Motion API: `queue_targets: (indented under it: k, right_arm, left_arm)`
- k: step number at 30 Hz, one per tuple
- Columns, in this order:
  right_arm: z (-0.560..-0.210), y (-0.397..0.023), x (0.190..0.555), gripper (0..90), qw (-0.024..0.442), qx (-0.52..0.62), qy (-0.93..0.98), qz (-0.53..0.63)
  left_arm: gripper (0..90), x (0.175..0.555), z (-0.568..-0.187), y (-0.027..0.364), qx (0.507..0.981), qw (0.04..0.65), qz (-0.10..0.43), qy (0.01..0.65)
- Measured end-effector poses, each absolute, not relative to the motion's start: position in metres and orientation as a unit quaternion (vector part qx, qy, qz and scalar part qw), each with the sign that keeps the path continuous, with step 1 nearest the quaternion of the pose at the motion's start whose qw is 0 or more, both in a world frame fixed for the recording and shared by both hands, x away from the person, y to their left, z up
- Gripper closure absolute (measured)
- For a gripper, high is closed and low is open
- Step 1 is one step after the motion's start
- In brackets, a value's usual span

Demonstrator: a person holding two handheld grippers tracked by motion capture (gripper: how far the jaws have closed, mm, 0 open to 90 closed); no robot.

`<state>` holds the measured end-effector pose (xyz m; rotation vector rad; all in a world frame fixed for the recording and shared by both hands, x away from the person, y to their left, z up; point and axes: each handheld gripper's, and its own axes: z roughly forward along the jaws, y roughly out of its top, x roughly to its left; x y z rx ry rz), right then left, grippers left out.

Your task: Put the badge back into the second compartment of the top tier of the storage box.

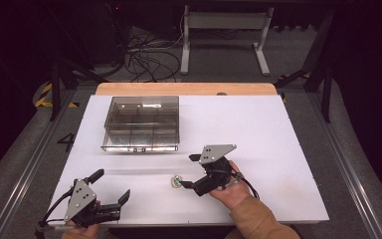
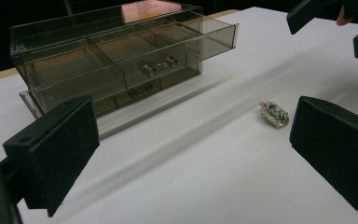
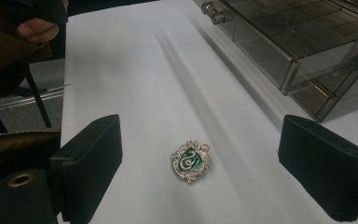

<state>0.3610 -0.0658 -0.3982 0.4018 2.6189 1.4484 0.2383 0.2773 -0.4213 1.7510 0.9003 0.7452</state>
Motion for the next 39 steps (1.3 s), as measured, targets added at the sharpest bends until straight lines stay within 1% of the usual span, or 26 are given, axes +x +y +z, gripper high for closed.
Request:
queue_targets:
  k: [8,15,19,24,32,39]
  right_arm:
    - [-0.402,-0.056,0.363,16.6,0.056,0.131,0.873,0.467]
    - [-0.406,-0.049,0.367,18.7,0.034,0.131,0.879,0.458]
    - [-0.409,-0.047,0.367,24.3,0.036,0.144,0.880,0.451]
    - [-0.412,-0.043,0.367,26.2,0.035,0.151,0.883,0.444]
    - [-0.424,-0.035,0.374,33.3,0.027,0.158,0.897,0.411]
    - [-0.431,-0.030,0.377,35.9,0.034,0.163,0.907,0.387]
  left_arm:
    - [2.1,0.238,-0.421,0.278,0.722,0.496,0.307,0.371]
    - [2.1,0.238,-0.421,0.277,0.723,0.496,0.307,0.371]
    - [2.1,0.238,-0.421,0.278,0.723,0.496,0.306,0.371]
    - [2.1,0.238,-0.421,0.277,0.722,0.497,0.305,0.371]
    - [2.1,0.238,-0.421,0.277,0.722,0.497,0.305,0.371]
    - [2.1,0.238,-0.421,0.277,0.724,0.496,0.306,0.369]
